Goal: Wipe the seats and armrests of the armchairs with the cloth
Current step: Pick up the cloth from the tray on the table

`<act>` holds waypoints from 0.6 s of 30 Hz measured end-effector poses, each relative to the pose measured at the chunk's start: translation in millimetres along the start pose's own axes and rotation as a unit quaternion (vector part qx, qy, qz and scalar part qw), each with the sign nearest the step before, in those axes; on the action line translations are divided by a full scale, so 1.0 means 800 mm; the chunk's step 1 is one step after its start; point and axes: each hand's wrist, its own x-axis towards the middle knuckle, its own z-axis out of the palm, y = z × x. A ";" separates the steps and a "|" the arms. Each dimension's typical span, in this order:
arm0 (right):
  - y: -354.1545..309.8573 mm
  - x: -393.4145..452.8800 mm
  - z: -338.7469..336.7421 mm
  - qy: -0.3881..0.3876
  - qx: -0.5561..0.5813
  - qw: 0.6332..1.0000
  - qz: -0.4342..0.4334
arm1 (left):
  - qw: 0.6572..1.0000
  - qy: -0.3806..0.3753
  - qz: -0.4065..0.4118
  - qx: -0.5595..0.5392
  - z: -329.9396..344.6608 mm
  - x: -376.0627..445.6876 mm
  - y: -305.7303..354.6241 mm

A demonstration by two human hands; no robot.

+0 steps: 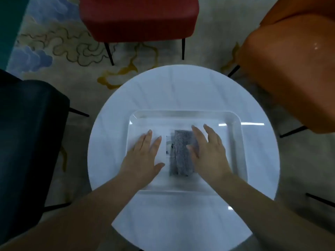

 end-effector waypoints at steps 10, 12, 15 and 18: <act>-0.024 0.003 0.061 0.038 -0.096 0.991 0.087 | 0.999 0.035 -0.003 0.032 0.023 0.008 -0.001; -0.023 0.004 0.062 0.044 -0.087 0.992 0.076 | 0.999 0.035 -0.001 0.029 0.023 0.009 0.000; -0.020 0.006 0.059 0.027 -0.079 0.995 0.057 | 0.999 0.031 -0.005 0.030 0.018 0.010 0.001; -0.017 0.013 0.051 -0.016 -0.068 0.996 0.055 | 1.000 0.011 -0.012 0.026 0.011 0.009 0.004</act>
